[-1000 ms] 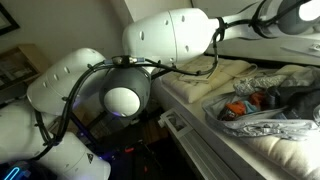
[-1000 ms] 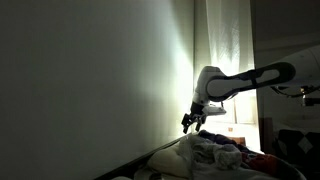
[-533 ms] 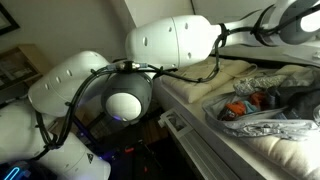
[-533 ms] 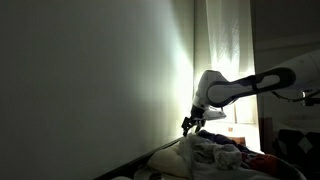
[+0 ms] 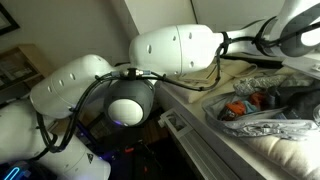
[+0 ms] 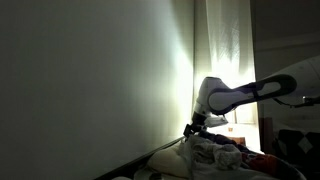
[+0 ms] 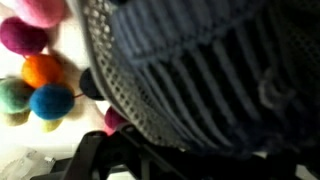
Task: Close the bag
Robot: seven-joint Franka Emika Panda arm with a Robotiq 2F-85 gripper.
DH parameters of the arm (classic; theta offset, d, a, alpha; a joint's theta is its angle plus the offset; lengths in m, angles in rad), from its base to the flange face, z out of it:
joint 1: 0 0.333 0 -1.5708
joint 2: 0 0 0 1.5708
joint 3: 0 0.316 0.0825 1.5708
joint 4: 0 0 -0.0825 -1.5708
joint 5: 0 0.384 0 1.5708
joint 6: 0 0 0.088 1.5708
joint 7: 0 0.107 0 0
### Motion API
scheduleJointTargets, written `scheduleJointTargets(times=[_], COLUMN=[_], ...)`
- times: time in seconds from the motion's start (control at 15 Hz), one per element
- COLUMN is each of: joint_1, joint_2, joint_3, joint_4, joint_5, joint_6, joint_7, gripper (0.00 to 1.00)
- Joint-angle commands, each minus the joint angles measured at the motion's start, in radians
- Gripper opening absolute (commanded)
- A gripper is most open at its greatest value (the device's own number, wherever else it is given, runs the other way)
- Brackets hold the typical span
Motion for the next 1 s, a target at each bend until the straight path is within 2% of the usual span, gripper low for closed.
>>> scheduleJointTargets(times=[0.0,0.33,0.4,0.47,0.93], joint_1=[0.005,0.003,0.014,0.014,0.031], joint_2=[0.007,0.019,0.033,-0.007,-0.003], joint_3=[-0.013,-0.022,-0.07,-0.085,-0.128], joint_4=[0.027,0.079,0.11,0.041,0.04], joint_5=[-0.011,-0.018,0.037,0.037,0.05], joint_6=[-0.009,-0.007,-0.018,0.011,0.014], joint_7=[0.019,0.019,0.003,0.016,0.004], gripper=[1.0,1.0,1.0,1.0,1.0])
